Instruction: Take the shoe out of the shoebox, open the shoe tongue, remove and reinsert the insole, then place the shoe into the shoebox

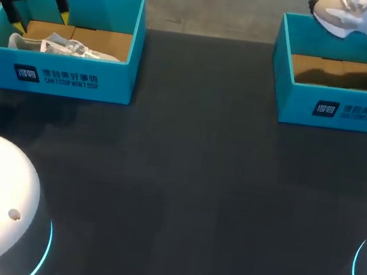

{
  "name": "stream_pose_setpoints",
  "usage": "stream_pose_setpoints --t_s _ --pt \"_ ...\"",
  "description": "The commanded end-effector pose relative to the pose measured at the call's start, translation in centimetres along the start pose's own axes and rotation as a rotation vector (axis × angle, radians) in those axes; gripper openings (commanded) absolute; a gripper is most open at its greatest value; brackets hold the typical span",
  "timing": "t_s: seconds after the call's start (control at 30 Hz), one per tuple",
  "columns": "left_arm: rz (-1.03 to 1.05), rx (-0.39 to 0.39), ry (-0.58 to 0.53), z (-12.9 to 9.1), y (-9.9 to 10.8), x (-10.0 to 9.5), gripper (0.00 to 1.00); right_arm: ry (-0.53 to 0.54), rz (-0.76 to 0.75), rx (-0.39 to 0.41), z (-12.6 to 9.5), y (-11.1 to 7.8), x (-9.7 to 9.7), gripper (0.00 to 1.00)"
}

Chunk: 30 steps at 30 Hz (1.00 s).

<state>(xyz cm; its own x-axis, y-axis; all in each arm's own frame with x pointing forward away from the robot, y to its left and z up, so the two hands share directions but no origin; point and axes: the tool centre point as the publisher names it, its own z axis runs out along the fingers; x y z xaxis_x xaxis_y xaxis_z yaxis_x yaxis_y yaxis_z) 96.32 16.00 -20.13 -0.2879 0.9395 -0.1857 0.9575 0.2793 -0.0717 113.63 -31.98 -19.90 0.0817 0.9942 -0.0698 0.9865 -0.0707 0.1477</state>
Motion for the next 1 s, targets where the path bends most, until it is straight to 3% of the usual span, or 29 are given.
stream_pose_setpoints --t_s 0.03,1.0 --pt "0.001 0.0 0.0 0.0 0.0 0.0 1.0 -0.015 0.002 0.007 -1.6 -0.3 0.5 0.0" --pt "0.001 0.0 0.0 0.0 0.0 0.0 1.0 -0.052 -0.074 -0.046 -8.9 -10.9 6.1 0.0"
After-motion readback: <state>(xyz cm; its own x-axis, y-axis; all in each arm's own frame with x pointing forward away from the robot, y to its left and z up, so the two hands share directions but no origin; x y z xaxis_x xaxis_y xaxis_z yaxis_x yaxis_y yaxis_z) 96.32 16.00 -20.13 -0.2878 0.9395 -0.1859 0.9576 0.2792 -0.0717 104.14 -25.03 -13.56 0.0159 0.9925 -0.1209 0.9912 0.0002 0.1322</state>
